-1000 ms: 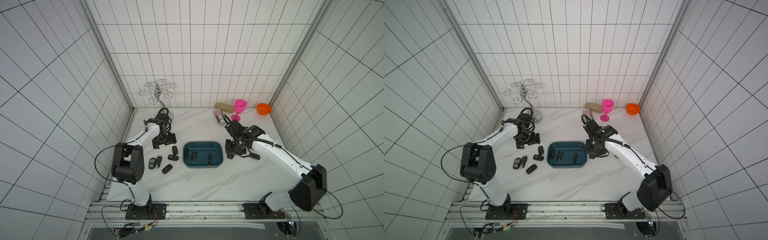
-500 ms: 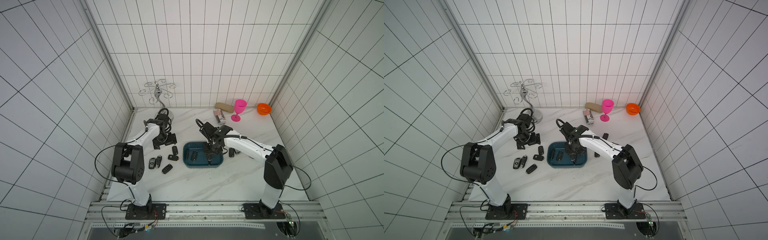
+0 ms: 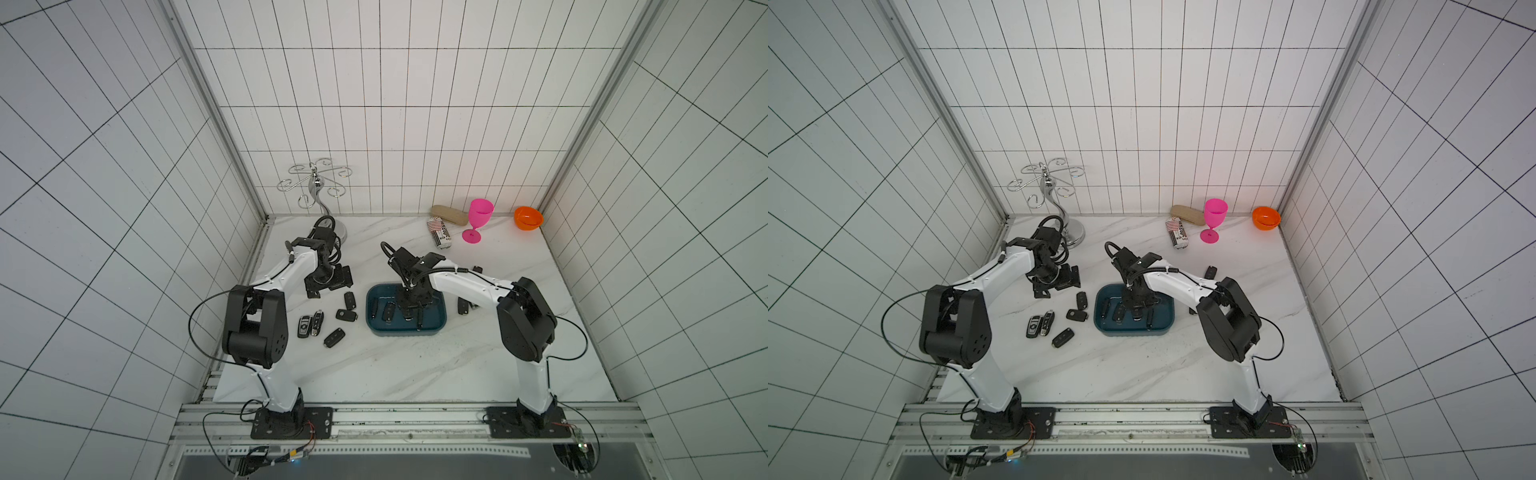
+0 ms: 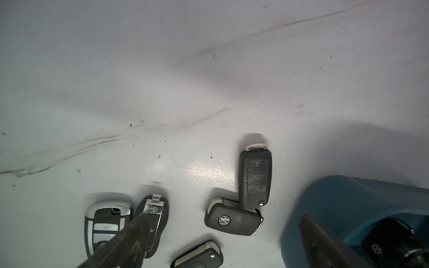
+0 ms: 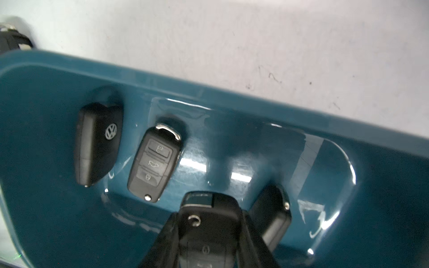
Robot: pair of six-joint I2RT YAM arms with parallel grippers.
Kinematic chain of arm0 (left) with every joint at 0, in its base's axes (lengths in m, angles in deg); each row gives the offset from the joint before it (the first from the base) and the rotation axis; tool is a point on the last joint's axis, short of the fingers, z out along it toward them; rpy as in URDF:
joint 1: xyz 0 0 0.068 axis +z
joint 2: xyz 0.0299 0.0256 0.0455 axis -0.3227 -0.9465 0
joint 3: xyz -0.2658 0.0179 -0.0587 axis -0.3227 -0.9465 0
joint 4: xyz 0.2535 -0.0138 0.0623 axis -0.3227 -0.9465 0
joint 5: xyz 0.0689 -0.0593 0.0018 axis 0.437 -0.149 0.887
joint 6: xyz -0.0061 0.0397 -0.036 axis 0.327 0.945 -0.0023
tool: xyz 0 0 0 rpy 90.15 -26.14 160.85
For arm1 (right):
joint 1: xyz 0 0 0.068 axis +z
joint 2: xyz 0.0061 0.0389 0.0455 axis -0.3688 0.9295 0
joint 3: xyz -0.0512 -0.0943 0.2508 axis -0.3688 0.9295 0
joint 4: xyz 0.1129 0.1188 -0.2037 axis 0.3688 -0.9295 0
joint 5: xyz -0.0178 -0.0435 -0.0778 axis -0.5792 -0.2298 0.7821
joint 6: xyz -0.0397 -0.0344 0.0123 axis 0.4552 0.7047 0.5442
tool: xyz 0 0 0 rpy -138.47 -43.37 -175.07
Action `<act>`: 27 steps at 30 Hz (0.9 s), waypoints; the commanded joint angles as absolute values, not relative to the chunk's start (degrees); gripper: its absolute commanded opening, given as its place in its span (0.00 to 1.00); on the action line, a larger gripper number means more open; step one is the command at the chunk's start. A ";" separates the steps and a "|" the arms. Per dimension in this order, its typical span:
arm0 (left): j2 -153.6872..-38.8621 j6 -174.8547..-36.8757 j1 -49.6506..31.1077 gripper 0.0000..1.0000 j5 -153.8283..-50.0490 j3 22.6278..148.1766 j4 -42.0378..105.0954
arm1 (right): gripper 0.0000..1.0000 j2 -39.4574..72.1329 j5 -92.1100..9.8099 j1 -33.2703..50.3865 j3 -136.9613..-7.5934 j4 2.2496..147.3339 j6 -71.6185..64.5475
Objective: Place the car key into the storage box
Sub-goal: Place the car key in the storage box.
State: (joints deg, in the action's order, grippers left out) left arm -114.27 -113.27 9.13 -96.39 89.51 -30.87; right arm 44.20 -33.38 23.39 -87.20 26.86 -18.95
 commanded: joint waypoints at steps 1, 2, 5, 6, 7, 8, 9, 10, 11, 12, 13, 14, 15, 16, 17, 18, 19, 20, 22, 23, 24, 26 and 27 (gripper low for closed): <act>-114.60 -113.52 9.42 0.98 -96.92 88.81 -29.96 | 0.20 46.03 -33.66 23.63 -90.78 26.20 -18.52; -114.66 -113.52 9.42 0.98 -96.92 88.84 -29.96 | 0.20 46.41 -33.42 23.62 -90.94 26.01 -18.62; -115.04 -113.60 9.42 0.98 -97.01 88.69 -29.90 | 0.20 46.99 -32.46 23.66 -90.93 25.39 -18.99; -115.38 -113.61 9.42 0.97 -97.06 88.75 -29.95 | 0.20 47.09 -32.27 23.64 -90.76 25.33 -19.17; -115.78 -113.67 9.42 0.97 -97.03 88.82 -29.96 | 0.20 47.18 -32.13 23.64 -90.47 25.38 -19.20; -116.06 -113.66 9.34 0.96 -96.95 88.85 -29.90 | 0.20 47.25 -32.14 23.62 -90.13 25.61 -19.28; -116.35 -113.78 9.25 0.96 -96.93 88.88 -29.93 | 0.20 47.35 -32.14 23.64 -89.67 25.87 -19.31; -116.67 -113.86 9.03 0.96 -96.56 88.98 -29.96 | 0.20 47.50 -32.06 23.63 -89.38 26.15 -19.37; -116.95 -113.95 8.86 0.96 -96.16 89.07 -29.96 | 0.20 47.61 -31.99 23.67 -89.16 26.50 -19.37; -117.33 -114.11 8.51 0.96 -95.85 89.30 -30.04 | 0.21 47.85 -31.89 23.66 -88.96 26.68 -19.37; -117.67 -114.58 8.06 0.96 -95.35 89.61 -30.08 | 0.21 48.12 -31.75 23.62 -88.82 26.72 -19.33; -118.00 -115.03 7.55 0.96 -95.01 89.80 -30.10 | 0.22 48.38 -31.74 23.64 -88.85 26.67 -19.37; -118.43 -115.55 6.87 0.95 -94.60 90.17 -30.15 | 0.22 48.56 -31.71 23.65 -88.79 26.74 -19.37; -118.94 -115.90 6.10 0.95 -94.06 90.59 -30.29 | 0.23 48.58 -31.62 23.63 -88.61 26.93 -19.46; -119.44 -116.34 5.34 0.95 -93.45 91.10 -30.36 | 0.24 48.58 -31.46 23.67 -88.37 27.07 -19.46; -120.07 -116.90 4.53 0.94 -92.62 91.71 -30.40 | 0.25 48.58 -31.31 23.67 -88.34 27.16 -19.46; -121.02 -117.46 3.72 0.93 -92.06 92.43 -30.56 | 0.27 48.62 -31.09 23.63 -88.33 27.15 -19.44; -121.95 -118.17 3.16 0.93 -91.45 93.18 -30.80 | 0.30 48.66 -31.00 23.66 -88.32 27.09 -19.37; -123.88 -119.40 2.33 0.92 -91.09 94.57 -30.97 | 0.34 48.76 -30.91 23.65 -88.34 27.05 -19.35; -124.62 -119.99 2.14 0.91 -91.00 95.02 -31.01 | 0.38 48.83 -31.06 23.63 -88.22 27.08 -19.29; -125.21 -120.57 2.14 0.91 -91.09 95.41 -30.89 | 0.43 48.85 -31.25 23.62 -88.25 27.03 -19.20; -125.67 -121.45 2.17 0.91 -91.29 95.44 -30.28 | 0.52 48.68 -31.36 23.65 -88.07 26.91 -19.20; -125.86 -121.88 2.17 0.91 -91.25 95.36 -30.02 | 0.57 48.52 -31.44 23.62 -87.92 26.84 -19.12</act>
State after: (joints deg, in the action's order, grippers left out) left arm -124.90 -119.10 1.79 -92.89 94.05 -30.80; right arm 47.89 -32.40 23.39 -88.19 27.47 -19.01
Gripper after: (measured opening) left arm 0.909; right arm 0.557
